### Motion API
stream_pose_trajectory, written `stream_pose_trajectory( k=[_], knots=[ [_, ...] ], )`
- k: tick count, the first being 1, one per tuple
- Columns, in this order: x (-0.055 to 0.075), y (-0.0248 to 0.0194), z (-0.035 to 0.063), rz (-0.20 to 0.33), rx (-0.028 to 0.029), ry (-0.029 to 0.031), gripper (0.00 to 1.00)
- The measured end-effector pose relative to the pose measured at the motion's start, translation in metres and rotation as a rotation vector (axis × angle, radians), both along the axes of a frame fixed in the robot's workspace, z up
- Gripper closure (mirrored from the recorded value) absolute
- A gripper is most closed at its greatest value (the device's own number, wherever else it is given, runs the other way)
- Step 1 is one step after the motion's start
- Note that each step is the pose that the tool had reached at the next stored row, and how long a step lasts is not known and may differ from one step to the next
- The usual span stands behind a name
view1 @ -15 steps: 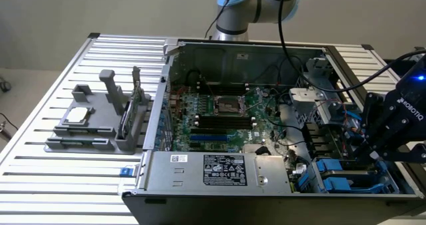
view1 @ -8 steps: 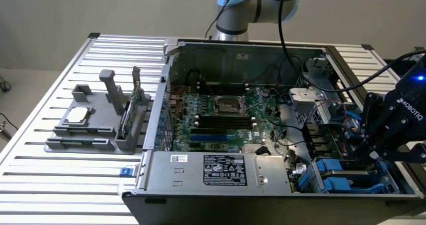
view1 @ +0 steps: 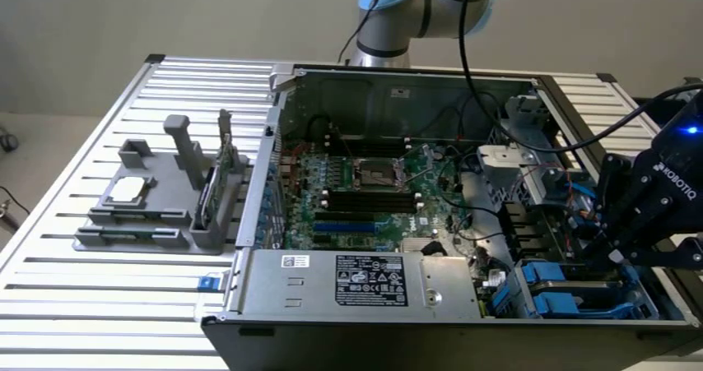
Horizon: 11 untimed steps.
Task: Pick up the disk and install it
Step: 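Insert the second disk wire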
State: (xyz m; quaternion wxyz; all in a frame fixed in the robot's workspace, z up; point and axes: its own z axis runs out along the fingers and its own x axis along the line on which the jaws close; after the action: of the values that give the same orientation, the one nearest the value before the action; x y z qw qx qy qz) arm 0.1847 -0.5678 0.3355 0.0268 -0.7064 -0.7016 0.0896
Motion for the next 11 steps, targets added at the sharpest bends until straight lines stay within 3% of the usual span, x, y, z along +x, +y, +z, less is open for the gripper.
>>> stream_pose_trajectory(
  k=[11],
  knots=[
    [0.0022,0.0,-0.0015,0.0,0.0047,0.0,0.84]
  ],
)
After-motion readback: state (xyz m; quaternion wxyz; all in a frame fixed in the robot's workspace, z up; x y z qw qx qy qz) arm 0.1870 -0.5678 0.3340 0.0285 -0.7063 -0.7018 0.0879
